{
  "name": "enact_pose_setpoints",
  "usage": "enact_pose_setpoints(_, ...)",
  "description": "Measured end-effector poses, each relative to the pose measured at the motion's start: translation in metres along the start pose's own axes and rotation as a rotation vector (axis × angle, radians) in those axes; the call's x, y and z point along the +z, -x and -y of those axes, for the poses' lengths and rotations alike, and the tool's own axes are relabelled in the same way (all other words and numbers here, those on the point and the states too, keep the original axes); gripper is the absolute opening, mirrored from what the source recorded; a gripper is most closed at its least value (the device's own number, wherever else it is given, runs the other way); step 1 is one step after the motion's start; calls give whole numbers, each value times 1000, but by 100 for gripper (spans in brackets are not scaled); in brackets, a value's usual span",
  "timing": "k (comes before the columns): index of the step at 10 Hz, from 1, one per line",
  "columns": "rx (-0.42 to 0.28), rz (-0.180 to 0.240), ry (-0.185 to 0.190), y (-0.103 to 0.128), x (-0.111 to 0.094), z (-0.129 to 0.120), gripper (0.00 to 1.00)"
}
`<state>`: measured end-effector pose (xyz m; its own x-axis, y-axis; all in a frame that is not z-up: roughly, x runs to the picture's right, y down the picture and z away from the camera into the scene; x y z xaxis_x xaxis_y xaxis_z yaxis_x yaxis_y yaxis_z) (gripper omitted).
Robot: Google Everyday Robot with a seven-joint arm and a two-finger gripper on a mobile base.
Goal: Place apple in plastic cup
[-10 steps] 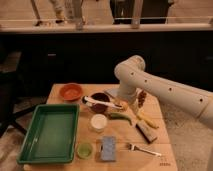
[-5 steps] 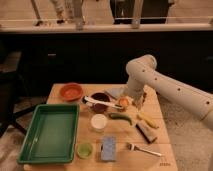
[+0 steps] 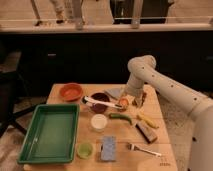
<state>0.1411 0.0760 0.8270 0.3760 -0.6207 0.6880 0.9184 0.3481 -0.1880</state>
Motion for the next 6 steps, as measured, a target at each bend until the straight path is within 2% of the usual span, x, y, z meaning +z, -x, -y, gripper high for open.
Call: enact_pose_setpoints(6,-15,35,41,-37,27,9,75)
